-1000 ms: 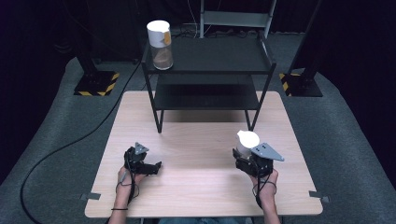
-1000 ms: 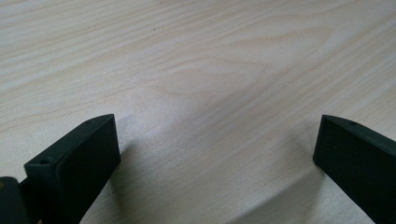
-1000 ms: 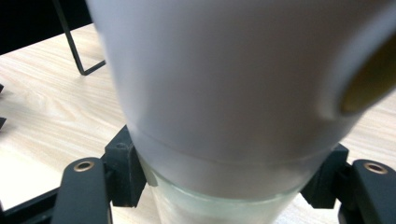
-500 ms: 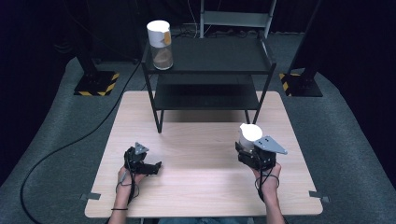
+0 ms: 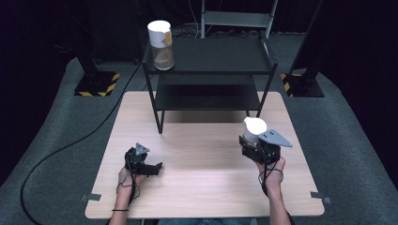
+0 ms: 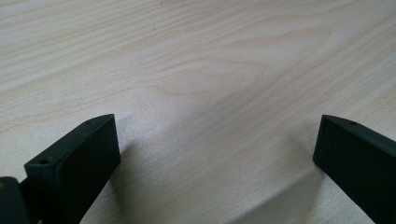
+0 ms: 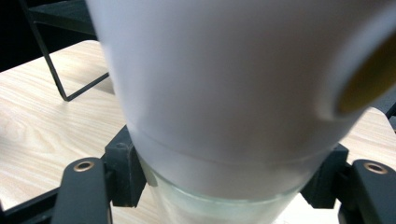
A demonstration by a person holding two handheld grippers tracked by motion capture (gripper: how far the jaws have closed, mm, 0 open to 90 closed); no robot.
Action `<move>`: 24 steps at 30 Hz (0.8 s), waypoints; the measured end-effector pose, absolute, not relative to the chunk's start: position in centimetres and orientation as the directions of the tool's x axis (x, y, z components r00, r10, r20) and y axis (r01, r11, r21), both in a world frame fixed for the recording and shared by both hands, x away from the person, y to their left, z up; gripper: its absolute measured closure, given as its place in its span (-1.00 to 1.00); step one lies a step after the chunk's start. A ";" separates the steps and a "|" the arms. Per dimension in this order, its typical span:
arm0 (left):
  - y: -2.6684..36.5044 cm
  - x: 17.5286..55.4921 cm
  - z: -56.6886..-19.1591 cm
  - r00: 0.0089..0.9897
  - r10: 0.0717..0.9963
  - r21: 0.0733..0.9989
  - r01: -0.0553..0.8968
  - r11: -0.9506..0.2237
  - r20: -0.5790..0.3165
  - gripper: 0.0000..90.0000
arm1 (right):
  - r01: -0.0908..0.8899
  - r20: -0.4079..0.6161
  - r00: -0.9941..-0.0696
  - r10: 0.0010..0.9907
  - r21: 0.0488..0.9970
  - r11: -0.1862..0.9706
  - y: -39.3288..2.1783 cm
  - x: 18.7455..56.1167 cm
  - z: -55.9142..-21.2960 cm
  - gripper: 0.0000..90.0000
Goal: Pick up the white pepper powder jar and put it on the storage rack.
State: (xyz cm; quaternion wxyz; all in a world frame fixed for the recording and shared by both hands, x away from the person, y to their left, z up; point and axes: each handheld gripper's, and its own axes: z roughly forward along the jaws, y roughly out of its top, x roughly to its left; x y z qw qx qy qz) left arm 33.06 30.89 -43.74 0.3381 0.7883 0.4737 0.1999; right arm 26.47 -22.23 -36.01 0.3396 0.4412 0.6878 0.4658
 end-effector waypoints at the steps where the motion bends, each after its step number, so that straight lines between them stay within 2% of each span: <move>1: 30.9 33.1 -43.7 0.471 0.882 0.722 0.612 -0.323 -0.005 -0.99 | 0.289 -0.057 -0.380 0.923 0.941 0.177 -22.3 26.5 -35.9 -0.34; 24: 30.9 33.1 -43.7 0.472 0.882 0.722 0.612 -0.323 -0.005 -0.99 | 0.267 -0.077 -0.368 0.927 0.946 0.184 -22.7 28.2 -33.4 -0.34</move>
